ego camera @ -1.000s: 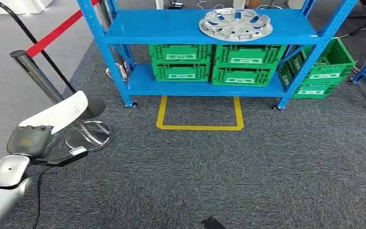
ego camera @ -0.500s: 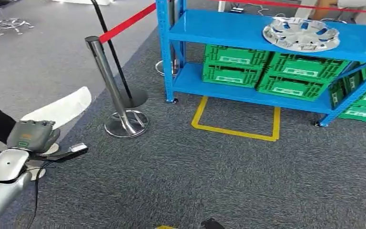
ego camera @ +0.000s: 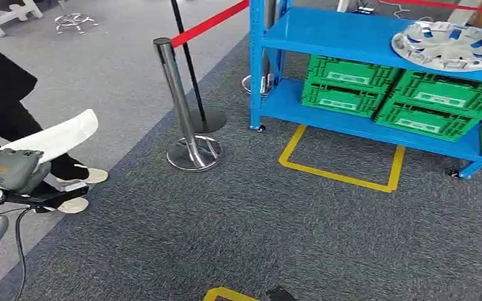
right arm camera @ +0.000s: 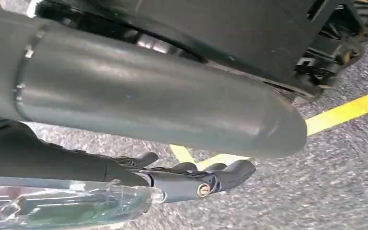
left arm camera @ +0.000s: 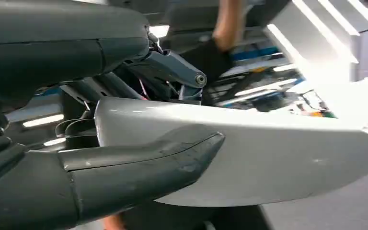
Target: Take the parts from the cabinet and place them on the table.
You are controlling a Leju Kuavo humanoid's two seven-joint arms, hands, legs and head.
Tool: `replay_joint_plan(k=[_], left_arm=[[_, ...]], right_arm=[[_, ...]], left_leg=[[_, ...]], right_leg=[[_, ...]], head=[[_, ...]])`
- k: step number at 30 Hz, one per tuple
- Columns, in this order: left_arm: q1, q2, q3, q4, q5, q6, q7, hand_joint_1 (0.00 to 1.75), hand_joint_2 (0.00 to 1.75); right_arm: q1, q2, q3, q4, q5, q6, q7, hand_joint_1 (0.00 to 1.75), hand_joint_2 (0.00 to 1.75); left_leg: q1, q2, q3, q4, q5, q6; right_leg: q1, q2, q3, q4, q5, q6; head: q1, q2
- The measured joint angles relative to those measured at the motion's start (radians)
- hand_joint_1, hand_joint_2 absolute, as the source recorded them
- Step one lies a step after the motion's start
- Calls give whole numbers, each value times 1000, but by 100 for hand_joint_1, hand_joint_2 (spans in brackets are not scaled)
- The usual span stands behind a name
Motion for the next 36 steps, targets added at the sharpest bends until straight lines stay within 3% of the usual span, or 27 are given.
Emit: replay_joint_plan(k=[1, 2, 5, 6, 7, 8, 10, 11, 12, 14, 15, 16, 17, 18, 20, 21, 23, 24, 26, 27, 28, 30, 31, 32, 33, 34, 36], left_arm=[[-1, 2, 6, -9, 0, 0, 0, 175, 175], [-3, 3, 8, -15, 0, -2, -2, 175, 175], [10, 16, 19, -24, 0, -2, -9, 175, 175], [14, 21, 24, -27, 0, -2, -10, 175, 175], [13, 21, 27, -32, 0, -2, -10, 175, 175], [12, 21, 28, -33, 0, -1, -10, 175, 175], [17, 18, 28, -34, 0, 1, -10, 175, 175], [24, 18, 29, -34, 0, 2, -12, 175, 175], [30, 18, 29, -34, 0, 2, -13, 175, 175], [39, 18, 29, -34, 0, 4, -15, 175, 175], [42, 20, 31, -34, 0, 5, -15, 175, 175], [43, 22, 36, -34, 0, 7, -15, 175, 175], [43, 25, 39, -34, 1, 9, -15, 175, 175], [44, 31, 43, -34, 1, 11, -16, 175, 175], [53, 41, 50, -34, 2, 16, -20, 175, 175], [61, 52, 52, -34, 2, 19, -22, 175, 175], [65, 60, 55, -34, 2, 21, -24, 175, 175], [64, 60, 55, -34, 2, 23, -24, 175, 175], [71, 58, 55, -34, 2, 24, -26, 175, 175], [77, 58, 55, -34, 2, 24, -26, 175, 175], [80, 59, 55, -34, 2, 24, -26, 175, 175], [80, 61, 55, -34, 2, 24, -27, 175, 175], [79, 62, 56, -34, 2, 25, -27, 175, 175], [77, 63, 57, -34, 3, 26, -27, 175, 175], [79, 62, 59, -36, 5, 27, -27, 175, 175], [92, 77, 66, -45, 8, 33, -27, 175, 175], [130, 130, 91, -64, 18, 51, -35, 175, 175]], right_arm=[[-1, 0, 0, 0, -2, -2, 0, 0, 0], [-2, 0, 0, 0, -3, -5, -1, 0, 0], [-4, 1, -1, 0, -6, -6, 0, 0, 0], [-7, 1, -1, 0, -7, -7, 0, 0, 0], [-9, 1, -1, 0, -8, -9, 0, 0, 0], [-9, 1, -1, 0, -9, -9, 0, 0, 0], [-4, 1, -1, 0, -11, -10, 2, 0, 0], [-1, 1, -1, 0, -12, -10, 2, 0, 0], [0, 1, -1, 0, -12, -11, 2, 0, 0], [-2, 1, -1, 0, -11, -11, 2, 0, 0], [-4, 1, -1, 0, -9, -11, 2, 0, 0], [-6, 1, -1, 0, -7, -11, 2, 0, 0], [-6, 1, -1, 0, -6, -11, 3, 0, 0], [-7, 2, -1, 0, -4, -11, 3, 0, 0], [-7, 2, -1, 0, -3, -11, 5, 0, 0], [-9, 6, -1, 0, -2, -11, 5, 0, 0], [-11, 7, -1, 0, -2, -15, 5, 0, 0], [-8, 8, -1, 0, -2, -15, 5, 0, 0], [-7, 8, -1, 0, -2, -18, 5, 0, 0], [-7, 8, -1, 0, -2, -18, 5, 0, 0], [-7, 8, -1, 0, -2, -18, 5, 0, 0], [-8, 8, -1, 0, -2, -18, 5, 0, 0], [-9, 8, -1, 0, -1, -18, 5, 0, 0], [-9, 8, -1, 0, 1, -18, 5, 0, 0], [-9, 8, 0, 0, 16, -10, 7, 0, 0], [-11, 8, 11, 0, 72, 16, 13, 0, 0], [-13, 8, 57, 0, 164, 50, 14, 0, 0]], left_leg=[[-7, 60, 40, -66, 5, 3], [-15, 55, 45, -85, -4, 9], [-19, 12, 39, -85, -5, 24], [-9, 1, 45, -92, 0, 32], [-7, -9, 46, -92, -1, 36], [-7, -20, 46, -91, 0, 43], [-8, -45, 46, -91, -2, 50], [-8, -61, 47, -91, -2, 50], [-8, -78, 48, -91, -2, 50], [-8, -108, 48, -90, -1, 49], [-7, -122, 48, -89, 0, 46], [-5, -135, 47, -88, 1, 42], [-10, -143, 41, -82, -1, 35], [-7, -153, 36, -82, 3, 30], [-2, -173, 32, -87, 10, 19], [-2, -180, 27, -85, 9, 14], [-8, -79, -6, -14, -42, 7], [-7, -53, -46, 70, -85, 2], [-2, -38, -124, 228, -145, -5], [3, -36, -140, 253, -143, -8], [6, -35, -127, 226, -117, -10], [9, -14, -40, 64, -35, -13], [8, 28, 12, -21, -6, -15], [3, 84, 44, -72, -11, -19], [2, 60, 43, -76, -12, -5], [0, 47, 40, -76, -16, 1], [-2, 32, 44, -78, -18, 13]], right_leg=[[4, -9, 3, 0, -3, 5], [11, -20, 1, 5, -10, 13], [9, -58, 15, -8, -15, 25], [5, -44, 8, -4, -22, 35], [5, 14, -1, 24, -38, 39], [4, 52, -30, 86, -71, 39], [6, 78, -122, 268, -144, 39], [7, 80, -158, 326, -153, 38], [7, 80, -171, 331, -139, 36], [6, 85, -131, 213, -57, 29], [5, 105, -87, 112, -7, 26], [1, 153, -46, 25, 24, 24], [-4, 179, -34, 3, 14, 25], [-1, 159, -30, 5, 18, 25], [6, 141, -32, 8, 20, 18], [-1, 127, -30, 2, 26, 10], [0, 108, -29, -3, 28, 0], [1, 93, -28, -3, 28, -1], [1, 64, -29, -3, 23, -5], [1, 48, -29, -3, 22, -5], [1, 36, -27, -3, 20, -3], [-2, 10, -21, -3, 14, 4], [-2, 0, -16, -3, 10, 9], [10, -11, -12, 1, 3, 16], [10, -17, -9, 0, -2, 20], [10, -30, -4, -2, -4, 25], [7, -48, 4, -6, -10, 34]], head=[[0, 0], [-1, 0], [2, 0], [0, 0], [5, 0], [7, 0], [10, 0], [9, 0], [11, 0], [11, 0], [10, 0], [10, 0], [8, 0], [8, 0], [8, 0], [8, 0], [0, 0], [1, 0], [0, 0], [0, 0], [0, 0], [0, 0], [0, 0], [-2, 0], [4, 0], [16, 0], [16, 0]])
